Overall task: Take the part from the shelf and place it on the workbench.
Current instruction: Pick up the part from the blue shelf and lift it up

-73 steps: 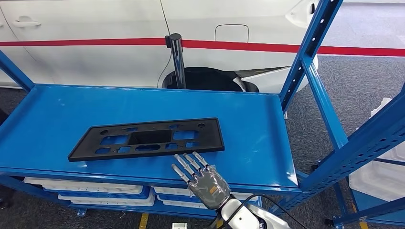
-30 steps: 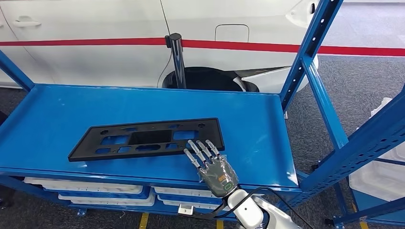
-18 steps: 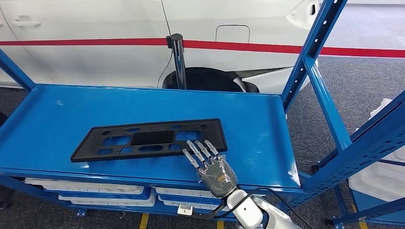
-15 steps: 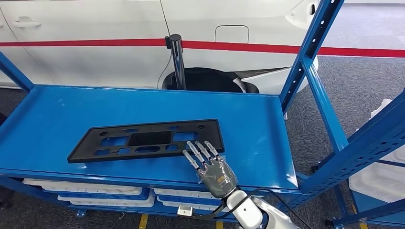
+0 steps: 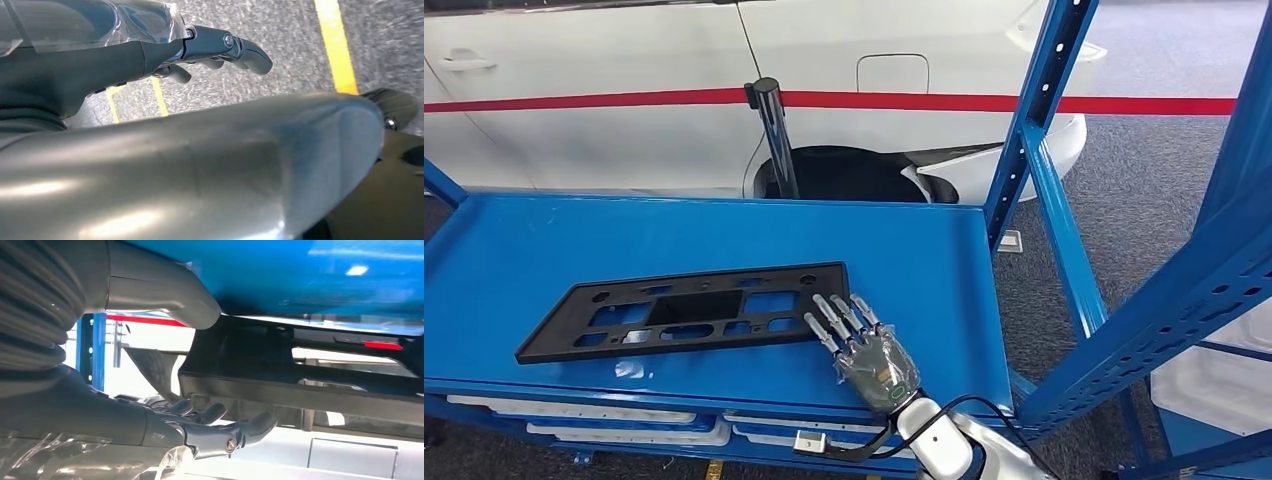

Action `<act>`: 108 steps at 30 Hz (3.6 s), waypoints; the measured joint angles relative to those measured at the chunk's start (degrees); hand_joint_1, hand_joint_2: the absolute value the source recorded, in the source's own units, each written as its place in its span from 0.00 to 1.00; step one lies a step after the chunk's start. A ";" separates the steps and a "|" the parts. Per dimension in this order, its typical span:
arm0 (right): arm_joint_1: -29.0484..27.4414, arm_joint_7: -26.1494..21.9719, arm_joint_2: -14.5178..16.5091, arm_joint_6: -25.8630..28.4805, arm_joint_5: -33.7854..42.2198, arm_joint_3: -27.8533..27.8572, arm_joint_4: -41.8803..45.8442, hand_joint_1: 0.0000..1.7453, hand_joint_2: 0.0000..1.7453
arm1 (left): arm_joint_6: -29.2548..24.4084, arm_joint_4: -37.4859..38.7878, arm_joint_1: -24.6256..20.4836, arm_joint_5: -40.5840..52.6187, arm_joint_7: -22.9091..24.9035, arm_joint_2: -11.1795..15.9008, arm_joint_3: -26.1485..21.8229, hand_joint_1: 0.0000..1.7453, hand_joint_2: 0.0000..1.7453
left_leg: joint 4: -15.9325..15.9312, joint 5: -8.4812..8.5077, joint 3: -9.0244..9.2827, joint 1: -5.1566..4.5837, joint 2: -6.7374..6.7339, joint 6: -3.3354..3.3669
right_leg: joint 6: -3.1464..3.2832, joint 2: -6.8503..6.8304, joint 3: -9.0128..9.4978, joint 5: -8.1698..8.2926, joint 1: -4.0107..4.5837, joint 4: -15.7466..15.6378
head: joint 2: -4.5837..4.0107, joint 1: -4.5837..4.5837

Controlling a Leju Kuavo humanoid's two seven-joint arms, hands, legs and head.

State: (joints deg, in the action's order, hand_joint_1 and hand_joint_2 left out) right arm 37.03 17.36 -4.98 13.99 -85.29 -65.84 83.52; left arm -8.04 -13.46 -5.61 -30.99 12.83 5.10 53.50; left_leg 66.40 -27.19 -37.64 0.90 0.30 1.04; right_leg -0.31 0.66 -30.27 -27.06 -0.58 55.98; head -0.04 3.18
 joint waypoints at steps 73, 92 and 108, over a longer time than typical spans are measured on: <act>2.22 14.94 0.94 3.06 -4.91 -2.31 -0.85 1.00 1.00 | -2.73 0.07 -0.39 -0.96 -0.02 -0.38 1.82 0.00 0.00 | -12.96 1.36 9.43 -0.34 -0.41 -0.89 | -0.79 -0.40 -2.53 2.30 -0.19 0.33 | 0.00 -0.10; 1.73 8.08 1.07 12.67 -4.76 -2.09 -1.64 0.00 0.00 | -1.98 0.07 -0.52 -0.61 1.36 -0.30 2.99 0.00 0.00 | -12.96 1.37 9.44 -0.37 -0.42 -0.87 | -0.82 -0.39 -2.51 2.33 -0.23 0.33 | -0.01 -0.10; 2.08 8.16 1.26 12.69 -4.76 -3.32 -1.64 0.00 0.00 | -1.98 0.07 -0.53 -0.62 1.31 -0.26 3.79 0.00 0.00 | -12.96 1.37 9.38 -0.37 -0.42 -0.86 | -0.82 -0.38 -2.56 2.33 -0.23 0.33 | 0.00 -0.10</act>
State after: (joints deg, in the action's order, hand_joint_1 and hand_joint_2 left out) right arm 39.11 25.52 -3.72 26.68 -90.05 -69.16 81.88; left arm -10.03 -13.40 -6.14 -31.62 14.14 4.84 57.29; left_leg 53.44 -25.82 -28.25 0.53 -0.12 0.18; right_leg -1.13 0.28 -32.83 -24.73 -0.80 56.31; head -0.04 3.08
